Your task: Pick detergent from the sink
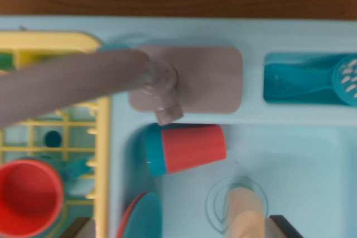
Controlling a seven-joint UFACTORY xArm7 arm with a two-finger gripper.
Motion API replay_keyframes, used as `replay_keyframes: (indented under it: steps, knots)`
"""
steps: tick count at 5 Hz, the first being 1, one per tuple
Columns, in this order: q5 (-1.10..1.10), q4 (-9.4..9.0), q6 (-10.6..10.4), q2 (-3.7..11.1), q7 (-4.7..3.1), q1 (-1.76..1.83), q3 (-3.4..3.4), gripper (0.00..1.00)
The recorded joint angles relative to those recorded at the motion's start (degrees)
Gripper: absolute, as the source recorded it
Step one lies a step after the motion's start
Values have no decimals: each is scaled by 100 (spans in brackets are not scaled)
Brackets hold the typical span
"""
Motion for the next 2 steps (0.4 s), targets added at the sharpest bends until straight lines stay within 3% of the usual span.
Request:
replay_keyframes:
  steps: [1, 2]
  knots:
    - [0, 0, 0, 0, 0, 0, 0, 0]
    - [9, -250, -269, 67, -120, -36, -41, 0]
